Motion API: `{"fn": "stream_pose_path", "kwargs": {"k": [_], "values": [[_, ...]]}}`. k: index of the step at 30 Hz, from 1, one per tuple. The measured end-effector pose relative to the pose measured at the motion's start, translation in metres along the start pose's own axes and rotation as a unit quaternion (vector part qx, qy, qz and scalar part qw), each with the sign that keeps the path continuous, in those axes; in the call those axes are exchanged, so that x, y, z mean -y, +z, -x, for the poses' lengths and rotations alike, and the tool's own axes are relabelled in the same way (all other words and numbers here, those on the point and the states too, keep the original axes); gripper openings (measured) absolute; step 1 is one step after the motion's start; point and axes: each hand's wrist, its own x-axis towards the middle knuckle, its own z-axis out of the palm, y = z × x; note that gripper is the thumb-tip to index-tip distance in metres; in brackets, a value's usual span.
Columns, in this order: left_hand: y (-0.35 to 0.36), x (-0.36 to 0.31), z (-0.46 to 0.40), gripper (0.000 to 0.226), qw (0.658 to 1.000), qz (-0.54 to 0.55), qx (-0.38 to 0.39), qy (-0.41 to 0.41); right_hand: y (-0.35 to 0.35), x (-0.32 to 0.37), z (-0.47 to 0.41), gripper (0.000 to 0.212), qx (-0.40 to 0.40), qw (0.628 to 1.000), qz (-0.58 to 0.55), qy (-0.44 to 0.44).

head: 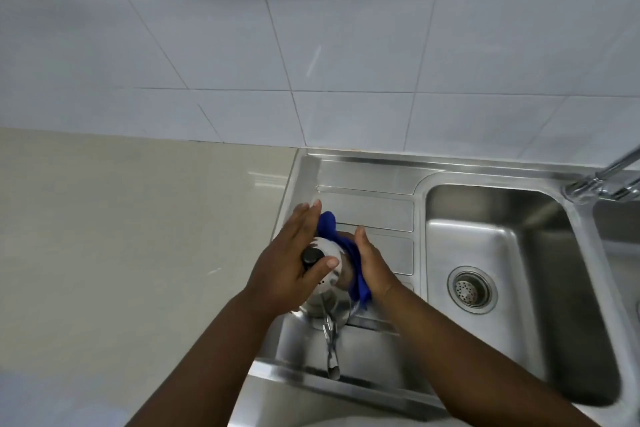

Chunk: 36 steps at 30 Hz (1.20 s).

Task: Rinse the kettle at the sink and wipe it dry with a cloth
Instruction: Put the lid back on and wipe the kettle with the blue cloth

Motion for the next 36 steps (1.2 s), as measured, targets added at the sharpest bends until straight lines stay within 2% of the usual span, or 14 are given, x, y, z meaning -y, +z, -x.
{"fn": "stream_pose_path", "kwargs": {"k": [4,8,12,13,16,18,21,23,27,30,33,36], "values": [[-0.002,0.0,0.001,0.083,0.999,-0.043,0.013,-0.012,0.004,-0.016,0.007,0.072,-0.059,0.998,-0.029,0.01],[-0.002,-0.002,0.001,0.083,0.998,-0.065,0.009,-0.008,0.021,-0.035,0.036,0.071,-0.12,0.99,-0.071,-0.036],[-0.001,-0.007,0.003,0.087,0.997,-0.079,0.004,-0.015,0.041,-0.04,0.065,0.088,-0.093,0.985,-0.049,-0.136],[-0.002,-0.008,0.002,0.088,0.996,-0.084,0.006,-0.012,0.042,-0.036,0.068,0.086,-0.077,0.982,-0.031,-0.169],[-0.012,-0.008,-0.001,0.088,0.993,-0.111,0.027,0.033,0.033,-0.02,0.063,0.057,-0.043,0.97,0.053,-0.232],[-0.019,-0.007,-0.004,0.09,0.984,-0.152,0.045,0.078,0.025,-0.014,0.056,0.047,-0.078,0.974,0.071,-0.199],[-0.027,-0.005,-0.01,0.097,0.967,-0.222,0.072,0.104,0.024,-0.008,0.046,0.059,-0.104,0.993,0.0,-0.062],[-0.027,-0.004,-0.013,0.103,0.957,-0.262,0.072,0.105,0.023,0.0,0.043,0.062,-0.101,0.995,-0.001,-0.022],[-0.025,-0.007,-0.011,0.114,0.951,-0.298,0.056,0.068,0.028,0.04,0.054,0.068,-0.059,0.989,0.133,-0.009],[-0.022,-0.008,-0.006,0.118,0.96,-0.271,0.041,0.051,0.037,0.066,0.066,0.077,-0.007,0.98,0.2,0.017],[-0.021,-0.004,-0.003,0.115,0.978,-0.198,0.046,0.041,0.051,0.072,0.082,0.084,-0.015,0.977,0.211,0.023],[-0.018,0.001,-0.003,0.105,0.976,-0.201,0.044,0.074,0.069,0.052,0.095,0.083,-0.063,0.988,0.137,-0.03]]}}
